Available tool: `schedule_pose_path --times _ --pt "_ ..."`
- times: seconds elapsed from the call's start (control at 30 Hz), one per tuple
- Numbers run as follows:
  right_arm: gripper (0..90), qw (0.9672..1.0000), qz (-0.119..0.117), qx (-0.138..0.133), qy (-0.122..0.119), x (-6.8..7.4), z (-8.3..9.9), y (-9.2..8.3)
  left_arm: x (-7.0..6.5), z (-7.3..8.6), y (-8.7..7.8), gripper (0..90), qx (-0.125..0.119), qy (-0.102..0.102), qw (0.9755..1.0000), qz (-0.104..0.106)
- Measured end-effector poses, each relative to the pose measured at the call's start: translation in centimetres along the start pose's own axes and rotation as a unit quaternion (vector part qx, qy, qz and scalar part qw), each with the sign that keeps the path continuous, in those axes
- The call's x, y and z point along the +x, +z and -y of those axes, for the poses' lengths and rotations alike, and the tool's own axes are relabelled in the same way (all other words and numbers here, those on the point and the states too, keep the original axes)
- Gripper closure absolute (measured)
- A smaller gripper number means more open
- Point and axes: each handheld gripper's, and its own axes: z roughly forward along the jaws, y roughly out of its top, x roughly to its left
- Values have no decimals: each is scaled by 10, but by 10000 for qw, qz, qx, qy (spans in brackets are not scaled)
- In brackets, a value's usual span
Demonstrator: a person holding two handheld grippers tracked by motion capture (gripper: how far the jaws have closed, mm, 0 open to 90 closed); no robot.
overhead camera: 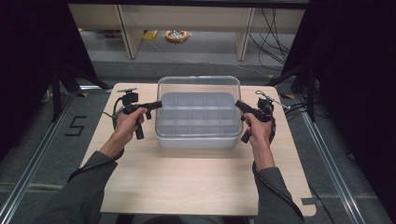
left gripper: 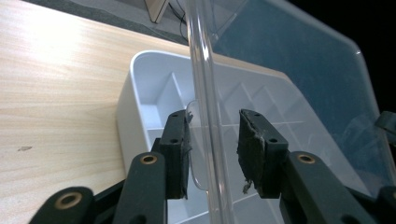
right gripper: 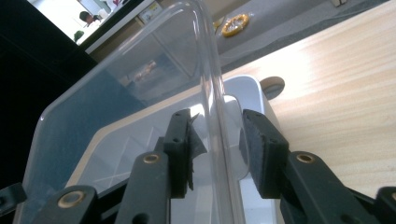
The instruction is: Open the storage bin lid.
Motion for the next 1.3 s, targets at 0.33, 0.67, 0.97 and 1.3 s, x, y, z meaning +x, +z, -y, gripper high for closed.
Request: schedule_pose_path --times 0.33,0.67,0.97,1.3 --pt "639 9998 -6 -97 -146 3 0 -13 -15 2 -17 632 -88 127 9998 113" --pt "639 9999 -33 -66 -78 -2 9 -31 -21 21 -27 630 -88 238 9995 199" --pt "644 9993 -111 -142 -332 0 18 -52 -24 38 -40 631 -40 338 9991 267" --pt "650 9992 -169 -115 -343 1 31 -68 -26 46 -53 631 -11 431 9984 373"
